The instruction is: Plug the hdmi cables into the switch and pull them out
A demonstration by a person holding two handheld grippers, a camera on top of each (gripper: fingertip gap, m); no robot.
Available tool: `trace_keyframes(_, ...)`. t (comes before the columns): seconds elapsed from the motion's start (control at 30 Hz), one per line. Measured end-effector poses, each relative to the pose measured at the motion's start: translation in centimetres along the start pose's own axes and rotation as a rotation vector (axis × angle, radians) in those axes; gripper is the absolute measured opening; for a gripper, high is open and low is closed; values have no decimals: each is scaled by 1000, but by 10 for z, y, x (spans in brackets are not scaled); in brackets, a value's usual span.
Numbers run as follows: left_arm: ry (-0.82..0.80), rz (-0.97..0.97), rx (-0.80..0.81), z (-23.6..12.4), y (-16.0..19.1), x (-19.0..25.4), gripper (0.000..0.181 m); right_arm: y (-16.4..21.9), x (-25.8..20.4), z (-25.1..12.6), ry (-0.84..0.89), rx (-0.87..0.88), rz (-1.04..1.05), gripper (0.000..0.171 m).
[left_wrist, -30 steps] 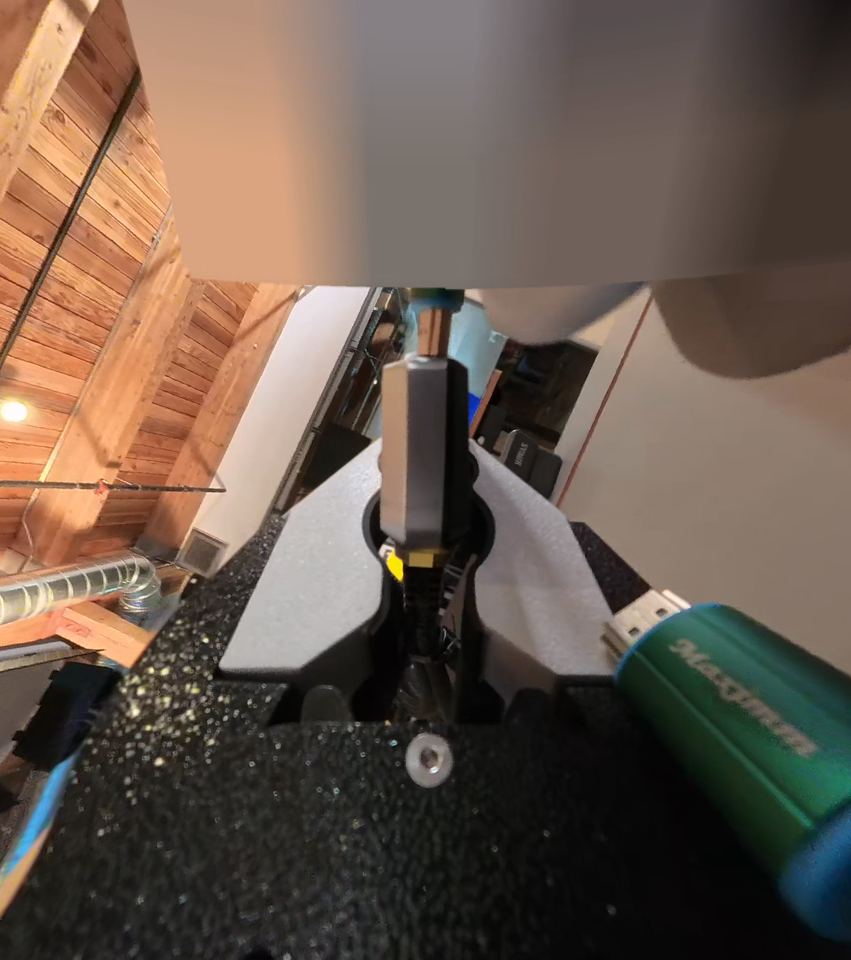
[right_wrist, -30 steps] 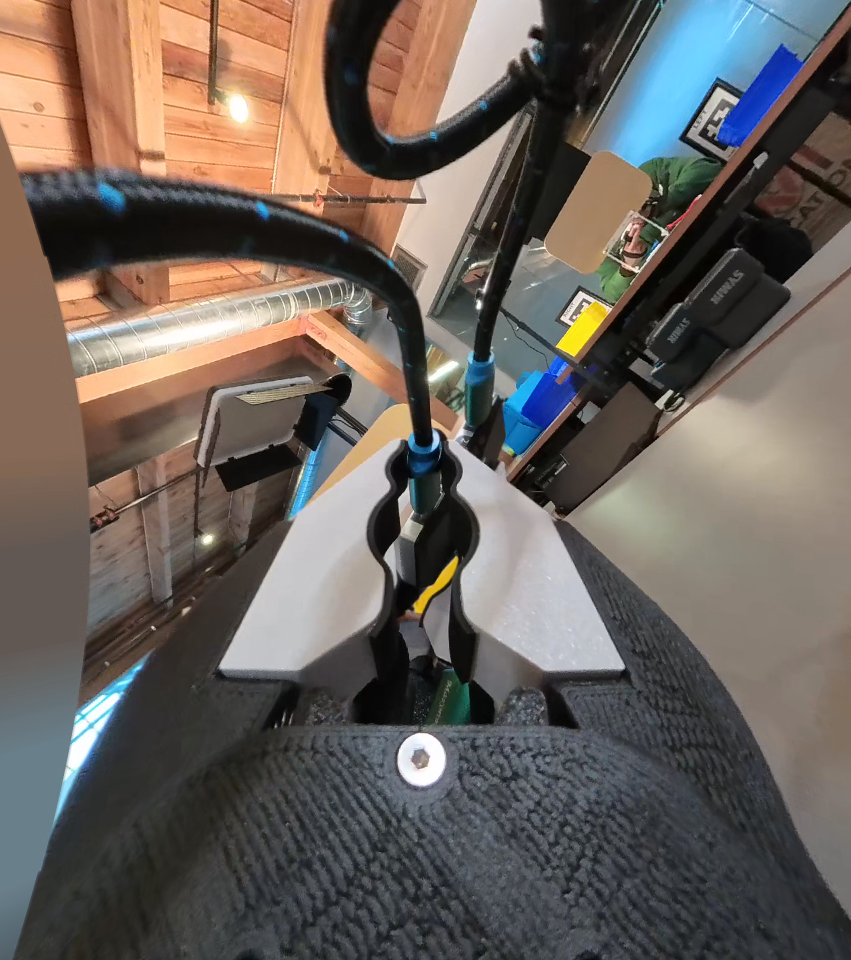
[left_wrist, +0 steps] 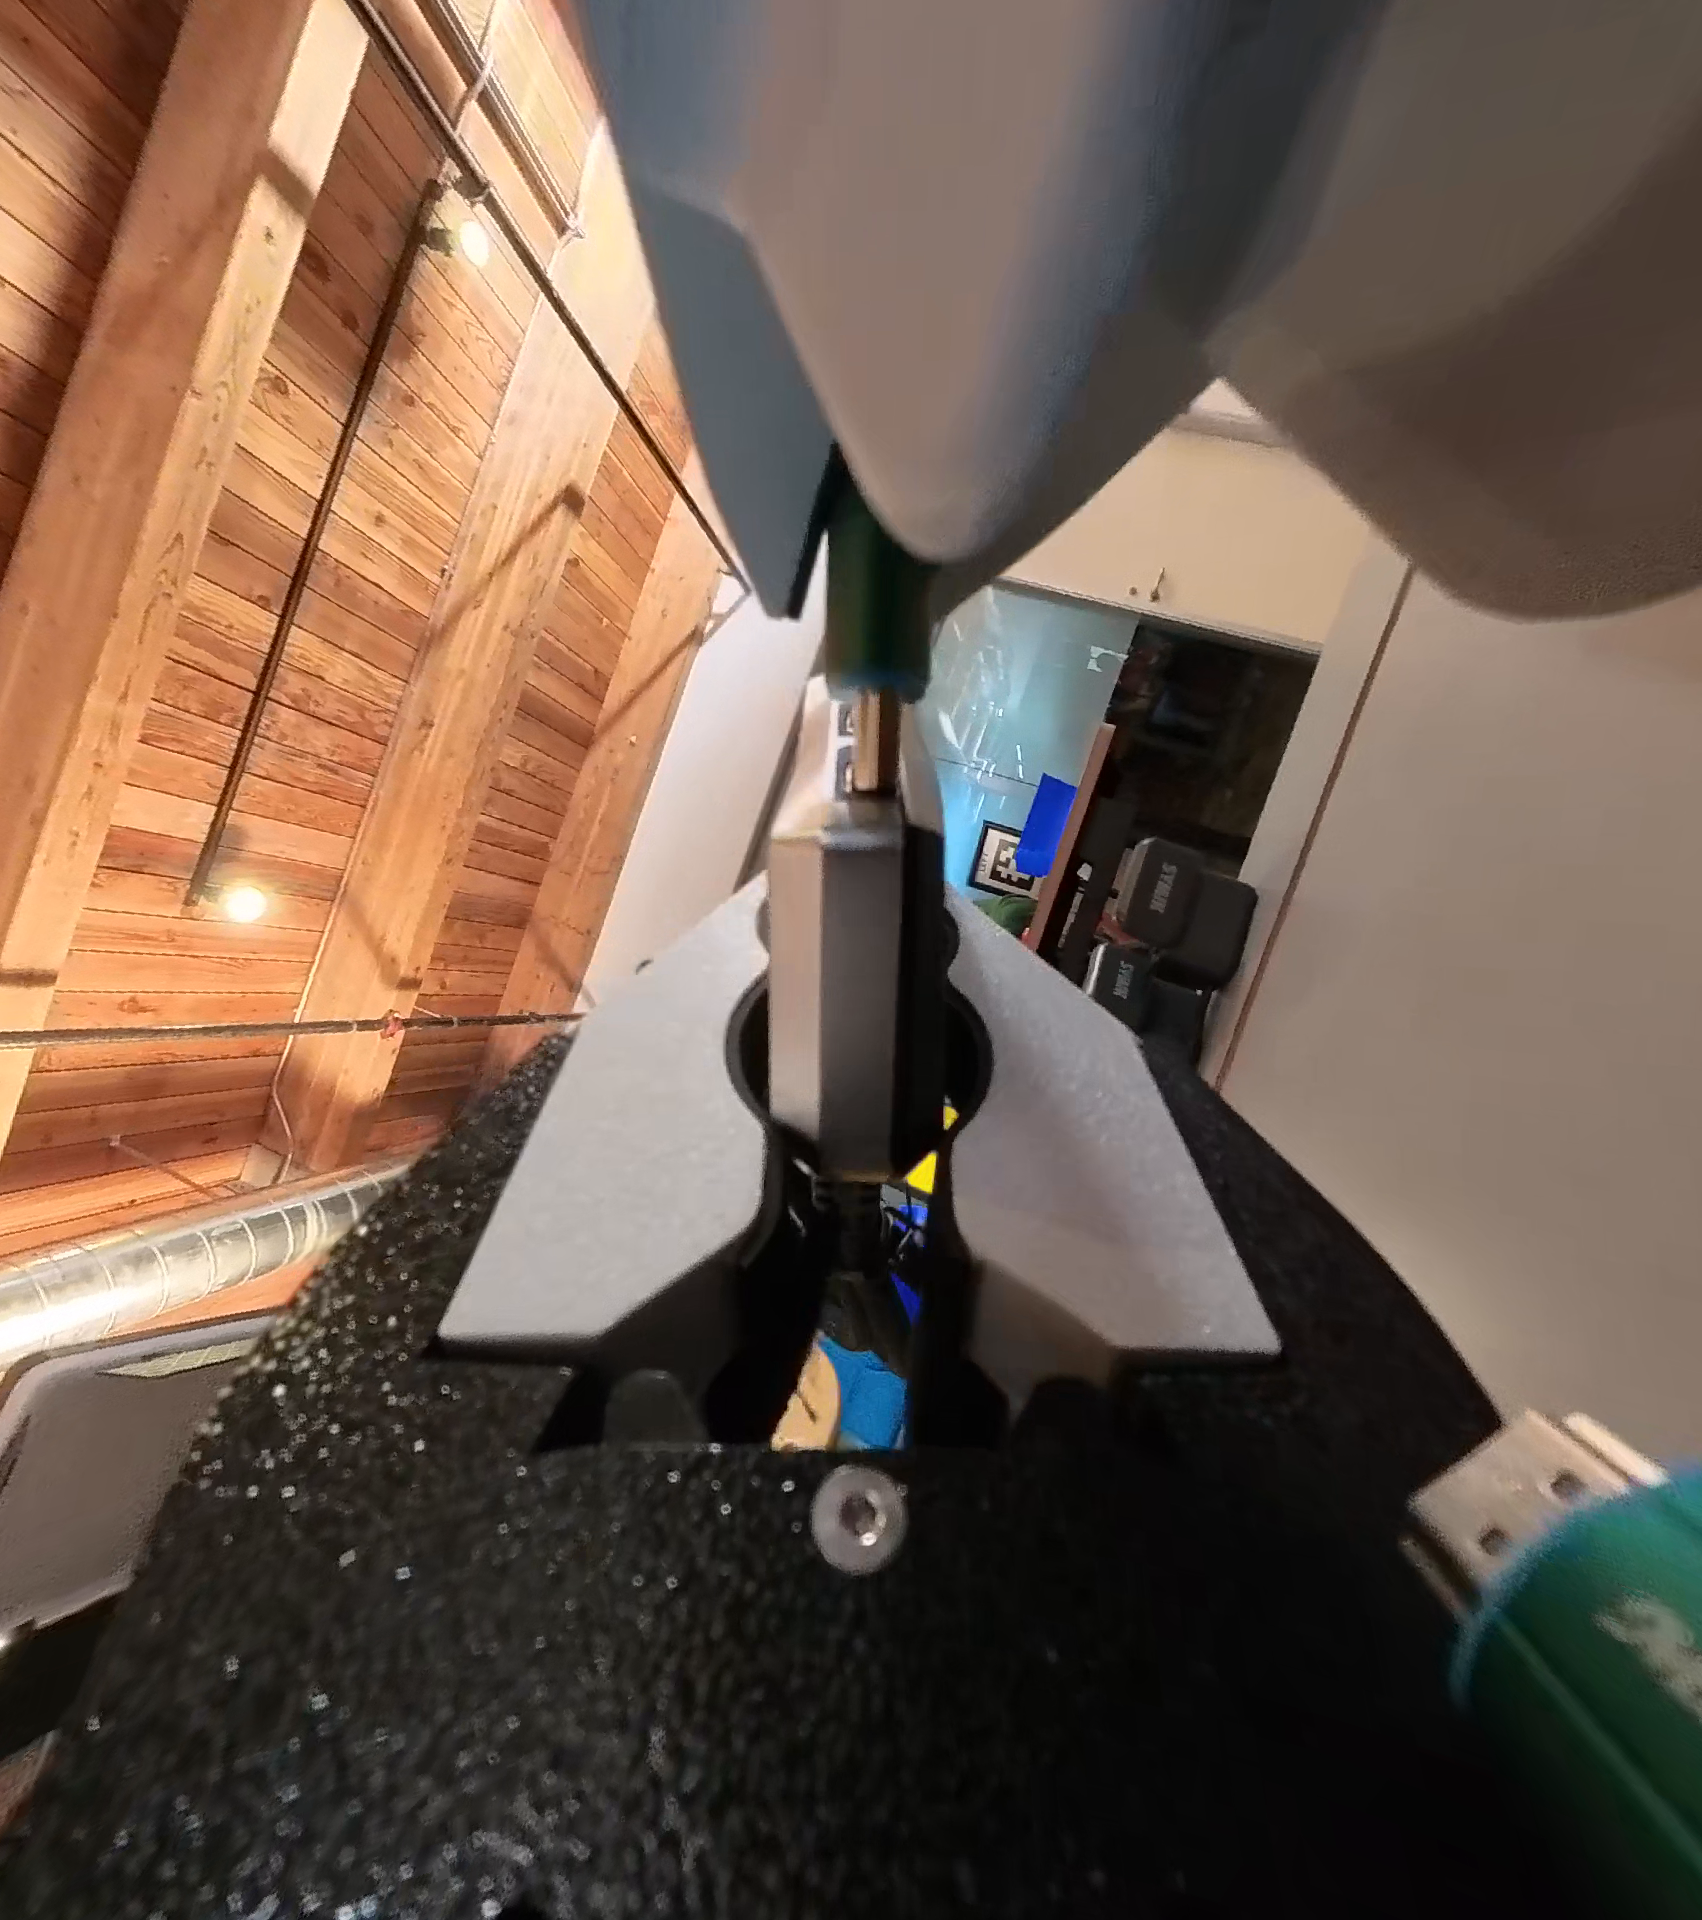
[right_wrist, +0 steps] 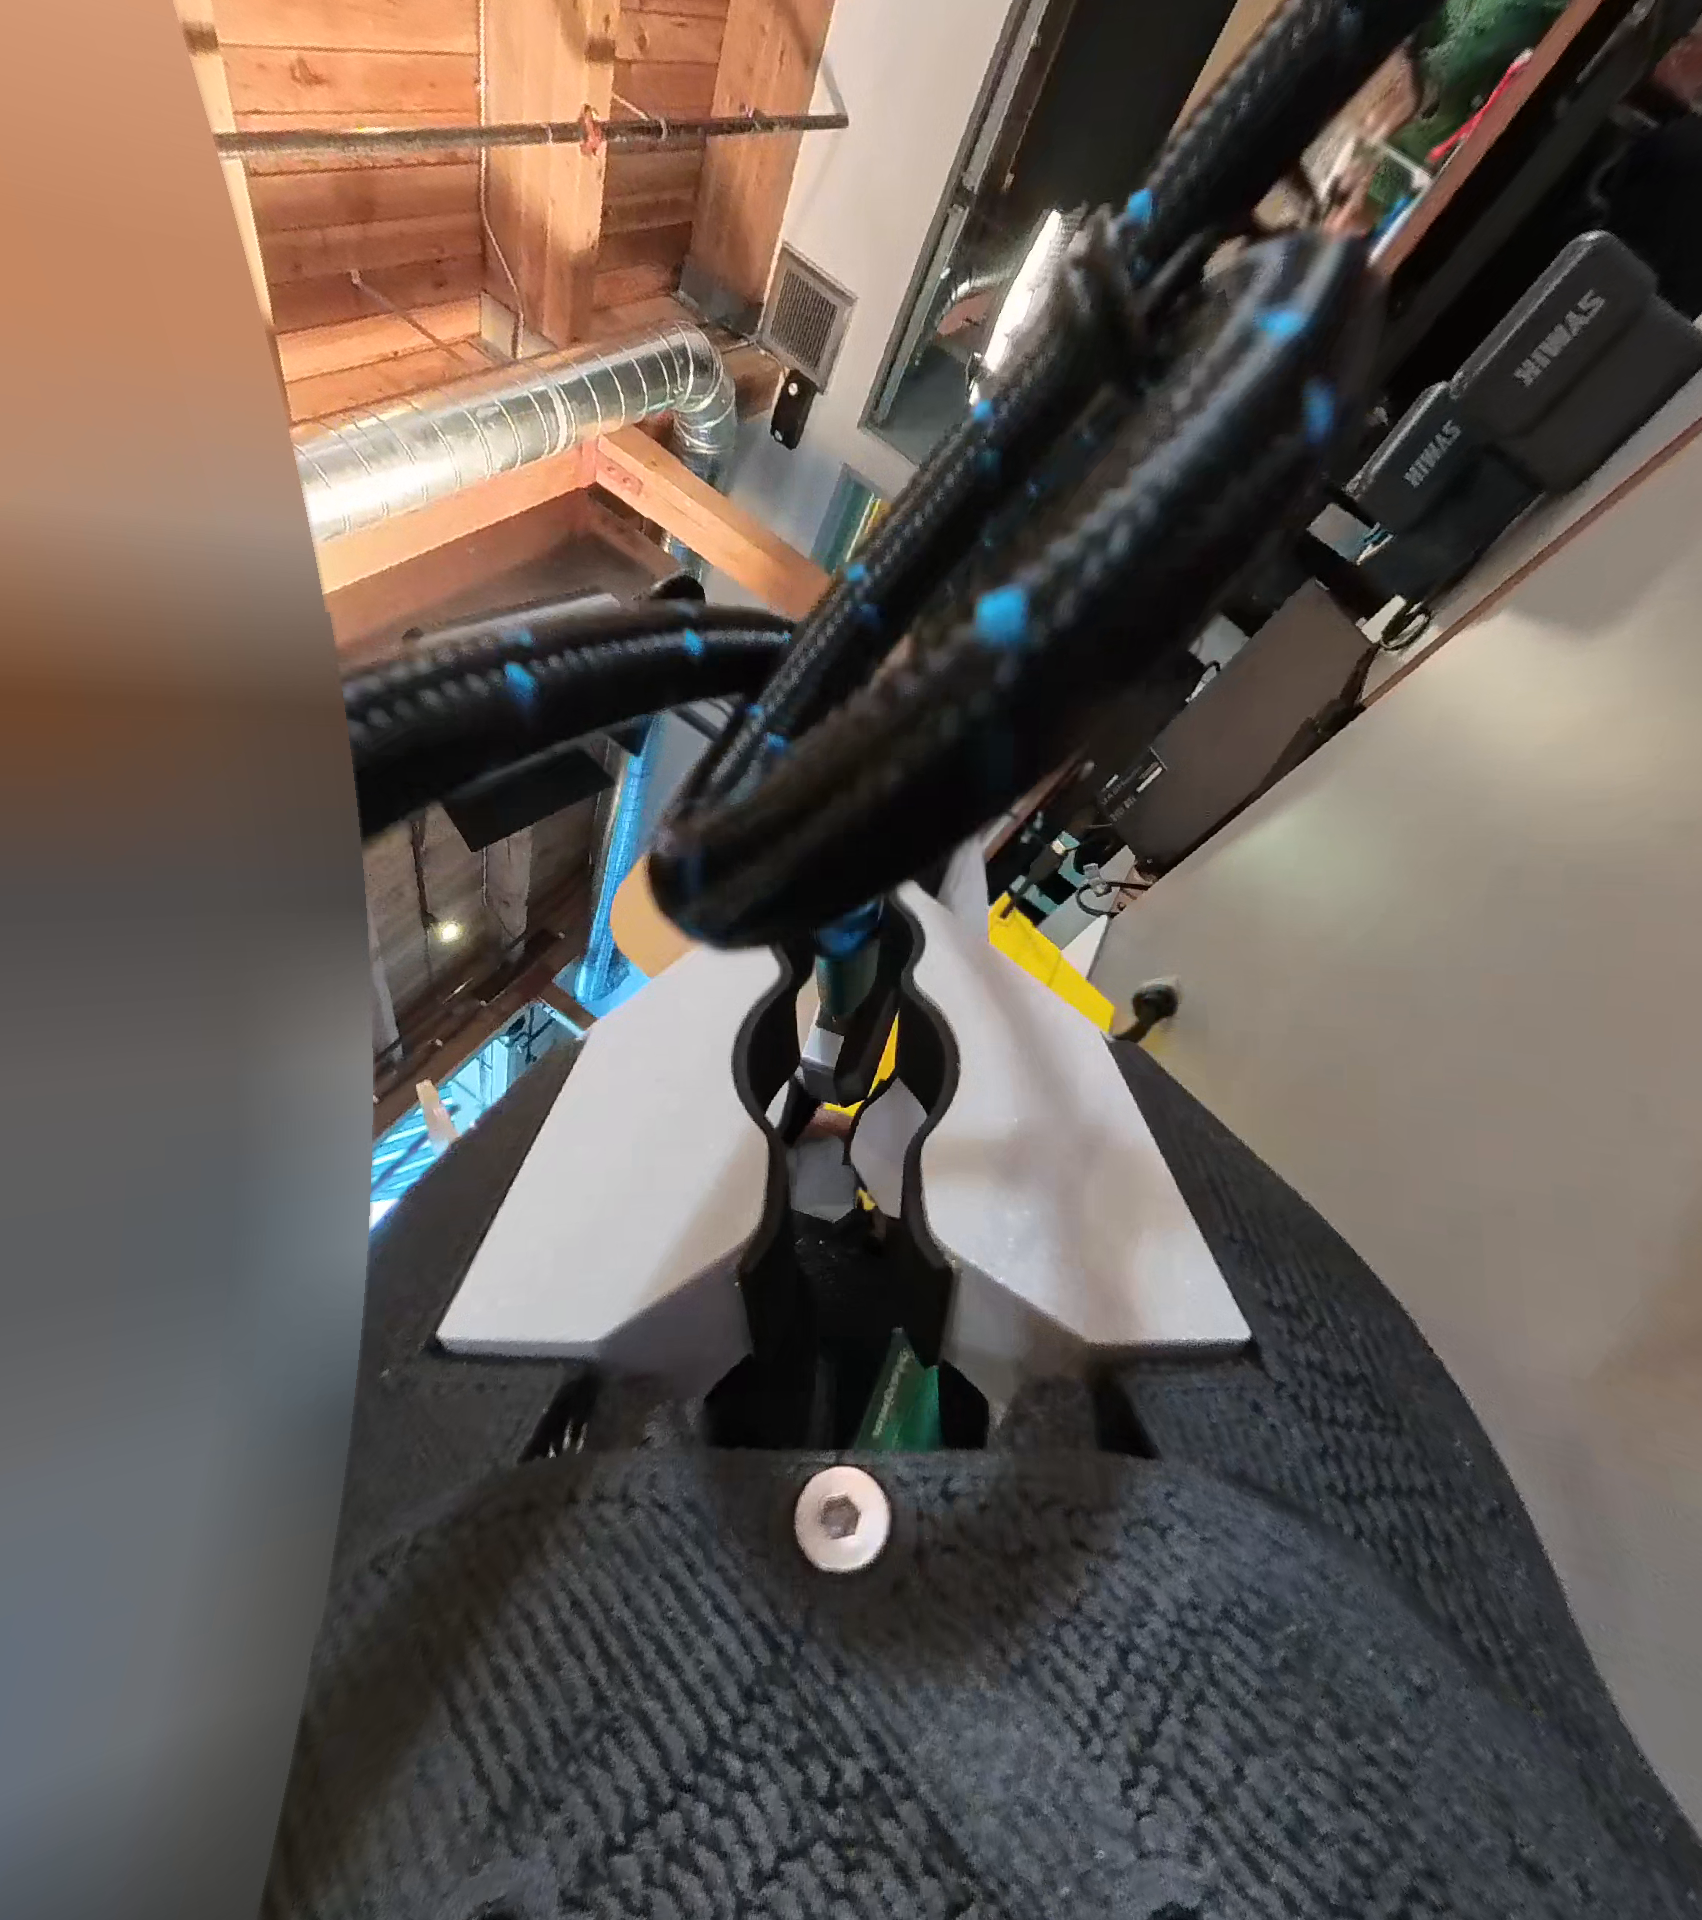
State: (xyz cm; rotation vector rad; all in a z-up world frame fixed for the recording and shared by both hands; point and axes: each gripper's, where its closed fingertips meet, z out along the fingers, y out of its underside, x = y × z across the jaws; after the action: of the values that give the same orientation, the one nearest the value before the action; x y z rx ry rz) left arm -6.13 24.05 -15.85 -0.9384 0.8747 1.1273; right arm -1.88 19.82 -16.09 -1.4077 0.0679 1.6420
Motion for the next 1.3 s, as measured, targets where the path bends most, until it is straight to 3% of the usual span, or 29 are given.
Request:
trace_keyframes(0.4, 56, 24, 4, 0, -1, 12, 21, 15, 8, -3, -31, -70, 40, 12)
trace_keyframes(0.57, 78, 47, 34, -1, -6, 20, 20, 16, 15, -9, -23, -104, 45, 33)
trace_keyframes(0.63, 80, 41, 42, -2, -9, 21, 20, 15, 14, -12, -40, -108, 56, 50)
trace_keyframes(0.73, 78, 20, 49, -2, -11, 20, 20, 13, 16, -16, -35, -91, 55, 28)
trace_keyframes(0.83, 75, 23, 50, -2, -10, 20, 19, 5, 17, -22, -40, -65, 63, 26)
trace_keyframes(0.9, 79, 46, 54, -3, -11, 23, 19, 4, 15, -24, -49, -78, 55, 12)
trace_keyframes(1.3, 83, 75, 28, -3, -13, 22, 19, 4, 16, -25, -2, -14, 46, 12)
